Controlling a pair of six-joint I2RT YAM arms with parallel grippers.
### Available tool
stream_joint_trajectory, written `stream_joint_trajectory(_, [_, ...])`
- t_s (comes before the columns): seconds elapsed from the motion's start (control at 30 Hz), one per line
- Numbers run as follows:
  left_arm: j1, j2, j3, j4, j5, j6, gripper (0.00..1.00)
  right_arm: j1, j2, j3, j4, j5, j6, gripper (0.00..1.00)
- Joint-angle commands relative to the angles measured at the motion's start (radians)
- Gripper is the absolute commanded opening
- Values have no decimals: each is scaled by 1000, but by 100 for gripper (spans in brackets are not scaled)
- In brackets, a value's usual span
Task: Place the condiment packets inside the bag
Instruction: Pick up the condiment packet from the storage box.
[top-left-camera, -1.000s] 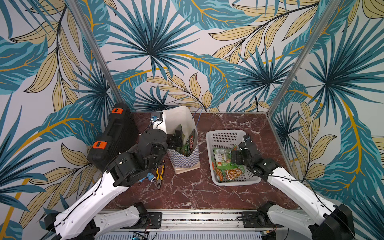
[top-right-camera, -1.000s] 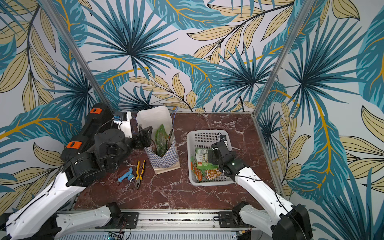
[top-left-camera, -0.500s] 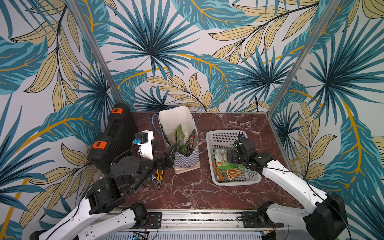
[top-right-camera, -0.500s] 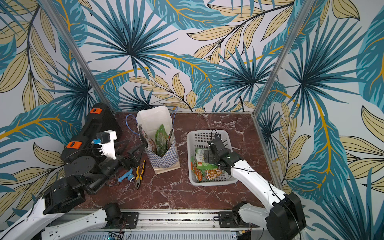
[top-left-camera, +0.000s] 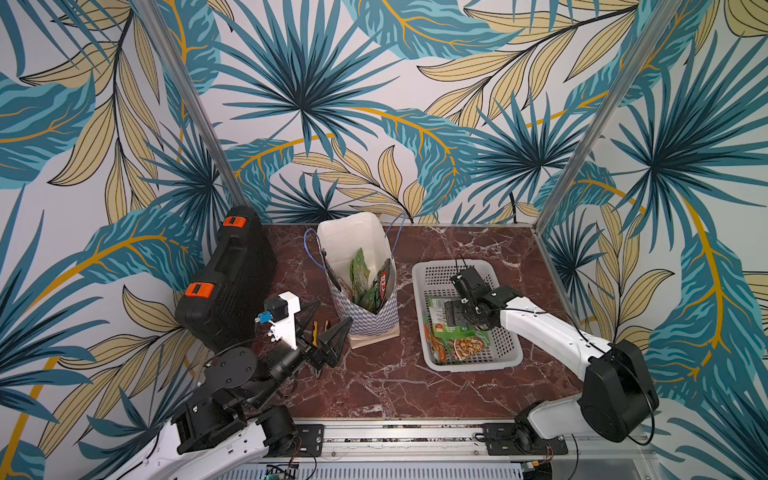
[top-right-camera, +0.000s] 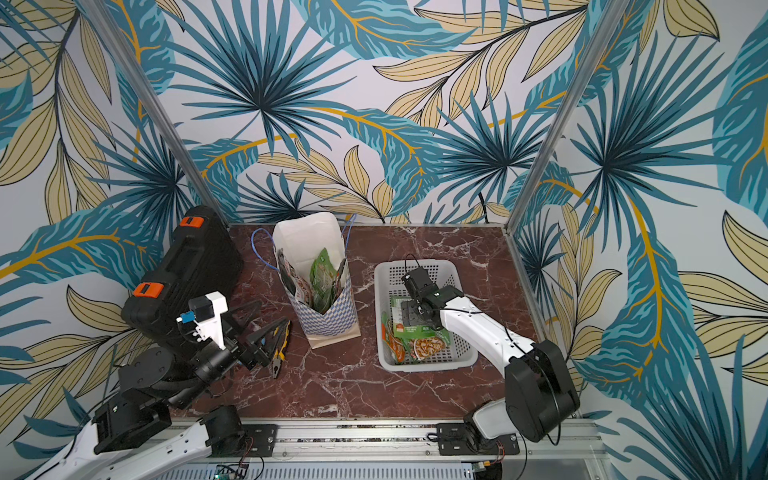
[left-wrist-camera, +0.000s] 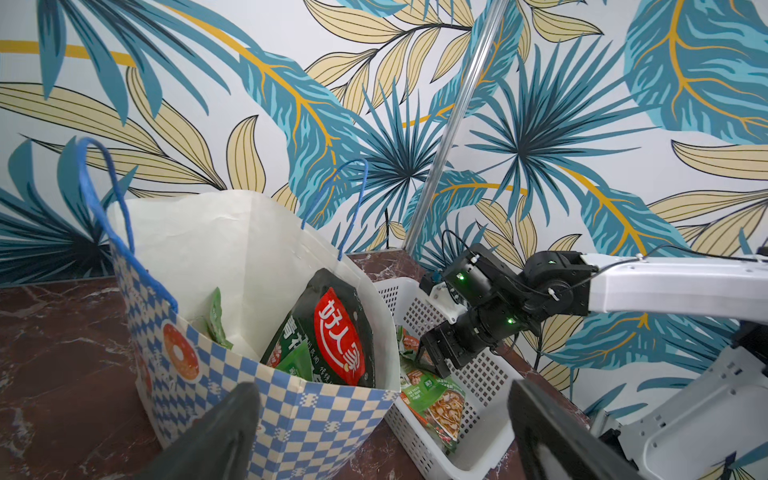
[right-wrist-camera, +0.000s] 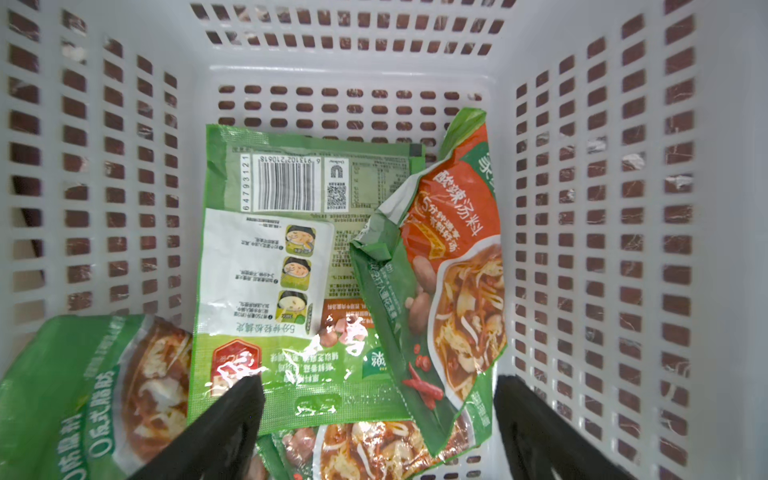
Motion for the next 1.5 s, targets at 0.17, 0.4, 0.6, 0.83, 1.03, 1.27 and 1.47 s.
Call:
stream_joint_trajectory(0.17, [-2,-61,-164,179,85,46,98,-1,111,83,-90,96,-1,83])
stream_joint_trajectory(0.4, [-2,-76,-231,228,66,91,98,-2,161,106,-106,154,-15,77])
stream_joint_trajectory(0.6, [-2,-73,-259,233,41,117,99,2,228,114,-92,136,-47,71])
stream_joint_trajectory(0.83, [-2,-53,-269,231,-30,137,100,9,282,128,-99,185,-63,63])
stream_joint_trajectory(1.03, [-2,-13,-273,237,-52,135,100,14,243,131,-118,268,-44,17])
stream_joint_trajectory(1.27, [-2,-7,-283,236,-95,132,100,36,69,118,-112,251,-48,0])
stream_joint_trajectory(1.47, [-2,-3,-290,242,-106,130,100,41,-165,116,-81,98,-42,0])
